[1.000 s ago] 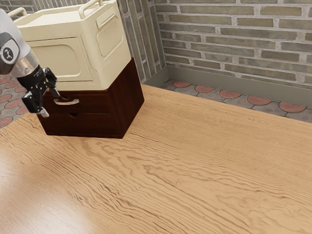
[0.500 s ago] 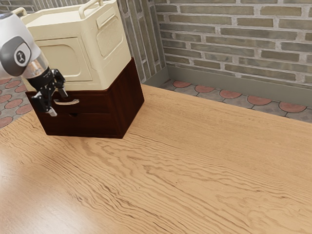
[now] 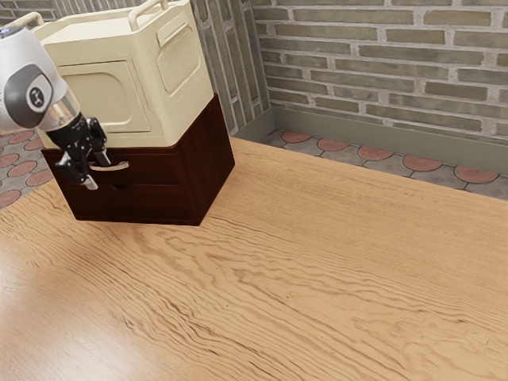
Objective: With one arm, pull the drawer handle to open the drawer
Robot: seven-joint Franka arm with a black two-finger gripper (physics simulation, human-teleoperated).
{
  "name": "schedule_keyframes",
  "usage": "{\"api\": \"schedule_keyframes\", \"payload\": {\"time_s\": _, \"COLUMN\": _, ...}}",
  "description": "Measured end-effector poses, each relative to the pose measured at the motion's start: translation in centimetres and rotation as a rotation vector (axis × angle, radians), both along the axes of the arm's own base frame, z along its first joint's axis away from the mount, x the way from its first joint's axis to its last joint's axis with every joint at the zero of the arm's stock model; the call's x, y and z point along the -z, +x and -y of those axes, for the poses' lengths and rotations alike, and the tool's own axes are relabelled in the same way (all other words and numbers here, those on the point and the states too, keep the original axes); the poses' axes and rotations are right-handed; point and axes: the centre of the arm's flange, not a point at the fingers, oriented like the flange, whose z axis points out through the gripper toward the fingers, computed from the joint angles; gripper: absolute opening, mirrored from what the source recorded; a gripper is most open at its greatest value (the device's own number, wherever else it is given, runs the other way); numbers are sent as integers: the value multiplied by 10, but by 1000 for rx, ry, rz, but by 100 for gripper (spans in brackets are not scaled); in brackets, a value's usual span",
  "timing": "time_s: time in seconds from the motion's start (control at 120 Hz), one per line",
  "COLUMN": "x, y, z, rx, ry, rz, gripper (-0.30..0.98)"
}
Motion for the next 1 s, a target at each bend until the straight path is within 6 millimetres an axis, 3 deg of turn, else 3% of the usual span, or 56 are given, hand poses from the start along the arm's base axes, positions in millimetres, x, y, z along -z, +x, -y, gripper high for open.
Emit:
{"api": "schedule_keyframes", "payload": {"time_s": 0.75, "x": 12, "y": 7, "z": -7, "rx": 20, "ry": 16, "rz": 15, "gripper": 35}}
{"api": "schedule_keyframes", "payload": {"time_s": 1.0, "x": 20, "y": -1, "z": -4, "rx": 16, "ry": 7, "rz": 12, "gripper": 34}}
